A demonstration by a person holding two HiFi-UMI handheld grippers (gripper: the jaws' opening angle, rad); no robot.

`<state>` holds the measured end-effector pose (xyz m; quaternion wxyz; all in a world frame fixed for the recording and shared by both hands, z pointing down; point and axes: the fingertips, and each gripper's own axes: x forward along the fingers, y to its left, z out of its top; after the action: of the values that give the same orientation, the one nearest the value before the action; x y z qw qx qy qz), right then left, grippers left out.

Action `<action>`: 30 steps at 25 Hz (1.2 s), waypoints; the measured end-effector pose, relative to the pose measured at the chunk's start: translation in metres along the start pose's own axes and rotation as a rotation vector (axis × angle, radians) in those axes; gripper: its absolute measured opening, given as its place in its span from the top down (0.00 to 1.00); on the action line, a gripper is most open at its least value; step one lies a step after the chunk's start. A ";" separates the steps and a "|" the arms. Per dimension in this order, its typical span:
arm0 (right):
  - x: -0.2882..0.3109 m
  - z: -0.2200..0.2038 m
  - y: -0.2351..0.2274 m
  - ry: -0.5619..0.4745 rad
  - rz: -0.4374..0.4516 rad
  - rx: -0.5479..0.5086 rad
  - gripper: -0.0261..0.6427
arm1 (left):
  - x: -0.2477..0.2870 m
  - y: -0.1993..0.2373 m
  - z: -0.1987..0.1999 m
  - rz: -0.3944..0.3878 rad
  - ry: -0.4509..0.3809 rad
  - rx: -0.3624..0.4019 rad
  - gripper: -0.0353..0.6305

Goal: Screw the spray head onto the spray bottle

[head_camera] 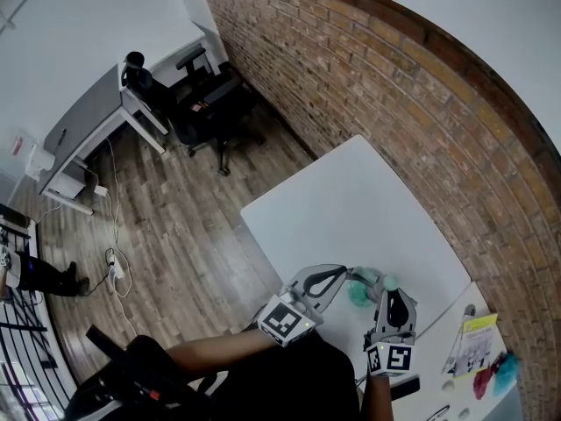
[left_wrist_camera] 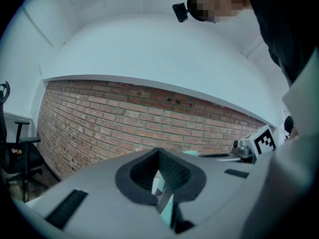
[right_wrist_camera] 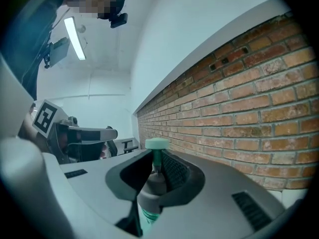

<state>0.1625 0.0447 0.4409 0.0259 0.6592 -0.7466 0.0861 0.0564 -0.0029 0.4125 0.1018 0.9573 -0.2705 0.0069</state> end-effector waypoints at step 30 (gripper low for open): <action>-0.007 -0.015 0.003 -0.029 0.017 -0.054 0.88 | 0.003 0.004 -0.009 0.006 0.018 0.026 0.94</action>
<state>0.1596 0.0546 0.4540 0.0320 0.6529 -0.7546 0.0565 0.0572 -0.0064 0.4220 0.0919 0.9576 -0.2724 0.0193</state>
